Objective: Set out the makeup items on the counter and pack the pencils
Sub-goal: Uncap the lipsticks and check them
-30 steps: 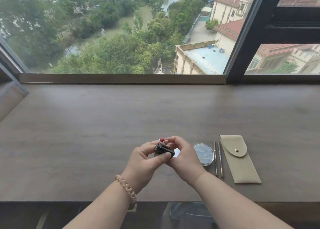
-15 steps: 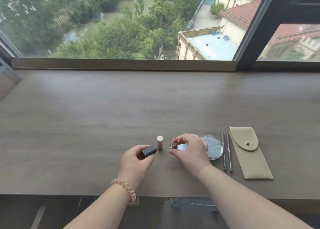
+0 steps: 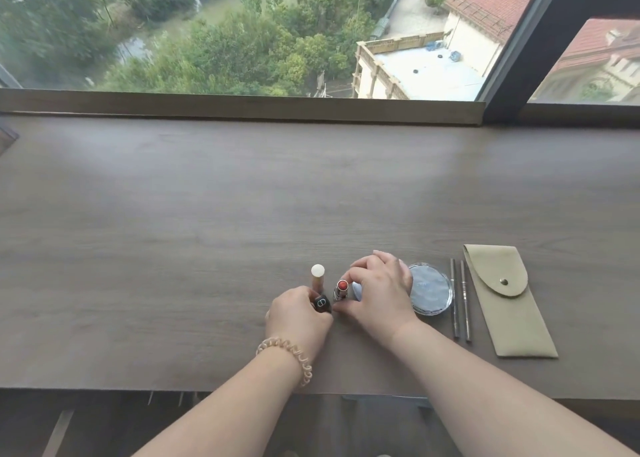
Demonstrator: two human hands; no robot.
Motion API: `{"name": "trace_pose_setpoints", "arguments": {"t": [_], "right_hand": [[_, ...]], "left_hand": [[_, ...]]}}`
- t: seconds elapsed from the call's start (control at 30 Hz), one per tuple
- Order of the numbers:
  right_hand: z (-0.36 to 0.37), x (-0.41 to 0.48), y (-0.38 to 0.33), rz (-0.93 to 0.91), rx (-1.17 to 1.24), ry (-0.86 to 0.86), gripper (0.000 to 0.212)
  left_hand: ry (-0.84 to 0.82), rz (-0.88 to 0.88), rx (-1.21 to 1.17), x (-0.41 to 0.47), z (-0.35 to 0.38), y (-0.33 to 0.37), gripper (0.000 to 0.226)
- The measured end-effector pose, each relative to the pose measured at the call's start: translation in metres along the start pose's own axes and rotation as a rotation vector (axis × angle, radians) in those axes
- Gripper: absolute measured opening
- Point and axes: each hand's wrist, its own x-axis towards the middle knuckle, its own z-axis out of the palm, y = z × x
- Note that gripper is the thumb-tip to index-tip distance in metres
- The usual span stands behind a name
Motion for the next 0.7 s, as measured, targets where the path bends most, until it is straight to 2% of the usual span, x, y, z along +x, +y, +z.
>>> {"name": "trace_pose_setpoints", "arguments": {"t": [0.2,0.27,0.37,0.53,0.7], "right_hand": [[0.000,-0.001,0.002,-0.009,-0.045,-0.010,0.019],[-0.002,-0.002,0.003,-0.008,-0.034,-0.037,0.029],[-0.009,-0.006,0.008,-0.003,-0.020,-0.073,0.057],[-0.026,-0.017,0.012,-0.030,0.101,-0.086,0.091],[-0.038,-0.024,0.006,-0.060,0.185,-0.076,0.099]], "left_hand": [[-0.001,-0.020,-0.056,-0.003,0.002,-0.001,0.022],[-0.026,-0.030,-0.057,-0.005,-0.003,-0.002,0.034],[-0.021,-0.046,-0.061,-0.008,-0.020,-0.003,0.053],[0.124,0.025,-0.106,0.003,-0.042,0.007,0.037],[0.096,0.075,0.005,0.014,-0.037,0.018,0.031]]}}
